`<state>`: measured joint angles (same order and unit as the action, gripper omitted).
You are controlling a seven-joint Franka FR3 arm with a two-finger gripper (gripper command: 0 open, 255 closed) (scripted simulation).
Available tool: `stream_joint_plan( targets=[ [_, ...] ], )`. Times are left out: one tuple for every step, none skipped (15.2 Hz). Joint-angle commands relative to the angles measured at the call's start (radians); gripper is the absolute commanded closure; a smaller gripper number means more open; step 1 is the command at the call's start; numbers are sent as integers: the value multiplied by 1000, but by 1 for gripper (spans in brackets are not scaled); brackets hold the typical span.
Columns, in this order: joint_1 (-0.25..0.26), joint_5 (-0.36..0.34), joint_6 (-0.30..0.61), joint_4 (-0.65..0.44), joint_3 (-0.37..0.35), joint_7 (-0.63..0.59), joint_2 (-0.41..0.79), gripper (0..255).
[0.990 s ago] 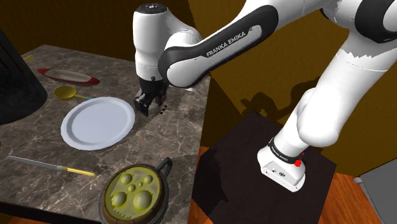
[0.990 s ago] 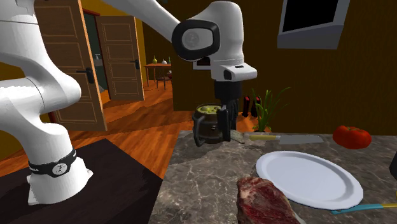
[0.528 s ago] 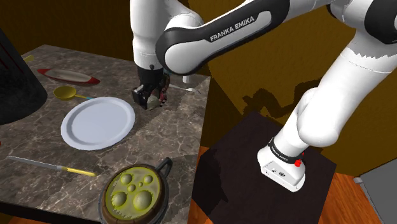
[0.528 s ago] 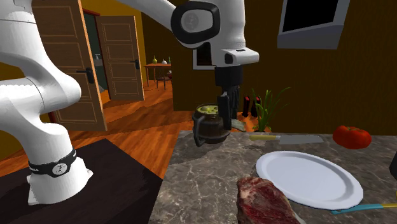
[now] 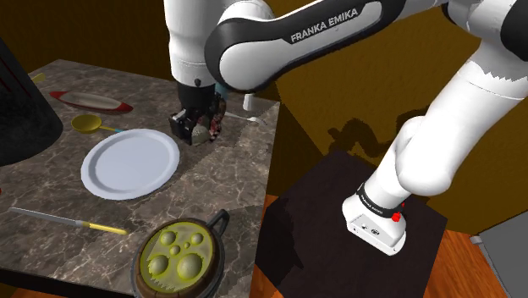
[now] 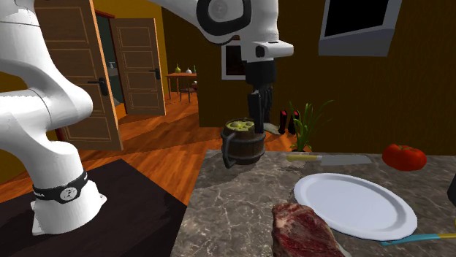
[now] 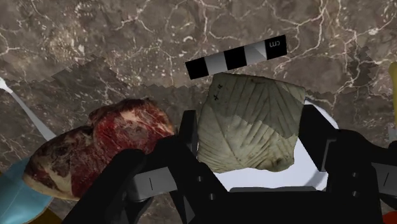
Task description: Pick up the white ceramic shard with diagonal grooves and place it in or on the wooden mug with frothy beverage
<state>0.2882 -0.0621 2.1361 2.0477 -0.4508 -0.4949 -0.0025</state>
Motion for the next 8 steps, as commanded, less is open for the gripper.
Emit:
stream_joint_plan(
  targets=[
    [21,3,0,14,-21,-42,-13,255],
    [33,2,-2,16,-33,-66,-16,255],
    [45,1,-4,17,-45,-90,-18,255],
    [56,0,-6,17,-57,-115,-19,255],
    [68,-3,-9,16,-69,-140,-19,255],
    [80,-5,-11,14,-81,-165,-17,255],
    [92,-9,-15,10,-94,-191,-15,255],
    [104,-13,-18,5,-107,-217,-11,255]
  ],
)
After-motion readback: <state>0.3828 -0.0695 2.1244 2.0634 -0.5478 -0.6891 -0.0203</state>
